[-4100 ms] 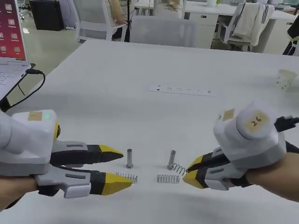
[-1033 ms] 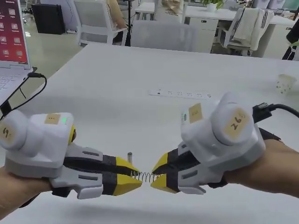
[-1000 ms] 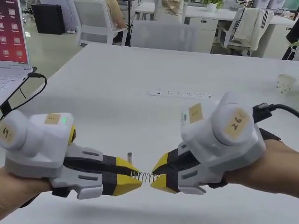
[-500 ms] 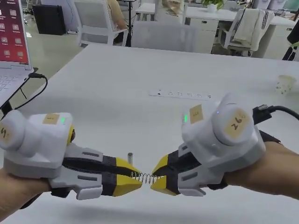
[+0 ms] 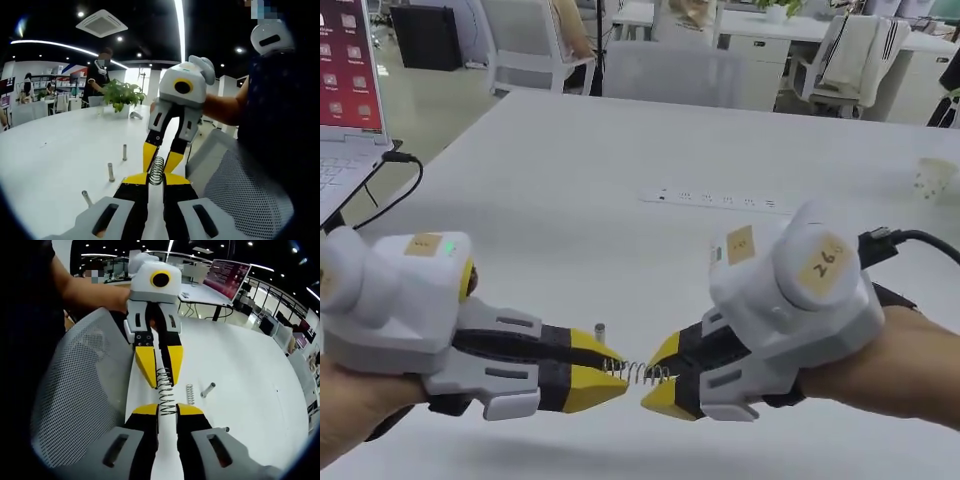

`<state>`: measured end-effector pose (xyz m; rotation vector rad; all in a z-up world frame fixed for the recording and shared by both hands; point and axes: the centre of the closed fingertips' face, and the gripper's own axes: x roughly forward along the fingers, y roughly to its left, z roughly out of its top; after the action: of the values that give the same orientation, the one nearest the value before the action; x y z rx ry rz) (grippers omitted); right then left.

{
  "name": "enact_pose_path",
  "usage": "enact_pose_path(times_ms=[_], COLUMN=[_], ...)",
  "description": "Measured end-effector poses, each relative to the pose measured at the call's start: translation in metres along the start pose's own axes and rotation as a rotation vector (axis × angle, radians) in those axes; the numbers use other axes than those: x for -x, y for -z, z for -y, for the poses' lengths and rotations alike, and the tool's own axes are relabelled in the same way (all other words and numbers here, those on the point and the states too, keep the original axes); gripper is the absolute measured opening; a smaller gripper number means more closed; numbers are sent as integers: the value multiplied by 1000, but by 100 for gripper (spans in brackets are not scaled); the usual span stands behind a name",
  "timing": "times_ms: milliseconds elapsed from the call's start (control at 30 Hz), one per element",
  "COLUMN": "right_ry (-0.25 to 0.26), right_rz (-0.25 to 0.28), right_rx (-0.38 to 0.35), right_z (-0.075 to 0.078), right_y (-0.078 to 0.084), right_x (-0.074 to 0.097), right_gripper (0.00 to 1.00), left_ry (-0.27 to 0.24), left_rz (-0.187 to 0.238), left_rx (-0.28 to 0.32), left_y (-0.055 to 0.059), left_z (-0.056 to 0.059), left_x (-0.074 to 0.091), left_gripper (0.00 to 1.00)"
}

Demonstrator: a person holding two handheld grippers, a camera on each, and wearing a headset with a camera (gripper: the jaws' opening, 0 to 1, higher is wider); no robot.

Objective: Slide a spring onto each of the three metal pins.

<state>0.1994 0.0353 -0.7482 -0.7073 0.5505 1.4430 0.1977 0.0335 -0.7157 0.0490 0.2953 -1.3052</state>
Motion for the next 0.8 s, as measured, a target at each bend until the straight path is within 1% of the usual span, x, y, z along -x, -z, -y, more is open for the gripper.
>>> enact_pose_path(times_ms=[300, 533, 700, 800], right_ry=[4, 15, 11, 12], right_rz=[5, 16, 28, 25], right_rx=[-2, -1, -16, -12], right_z=[0, 1, 0, 0], right_y=[0, -6, -10, -11], right_x=[-1, 5, 8, 9], right_gripper=[9, 9, 9, 9], left_ry=[1, -3, -4, -3], left_rz=[3, 6, -3, -3], left_rx=[-4, -2, -10, -11], left_y=[0, 1, 3, 3], left_z=[0, -1, -2, -1], left_x=[0, 0, -1, -1], left_gripper=[2, 2, 2, 2])
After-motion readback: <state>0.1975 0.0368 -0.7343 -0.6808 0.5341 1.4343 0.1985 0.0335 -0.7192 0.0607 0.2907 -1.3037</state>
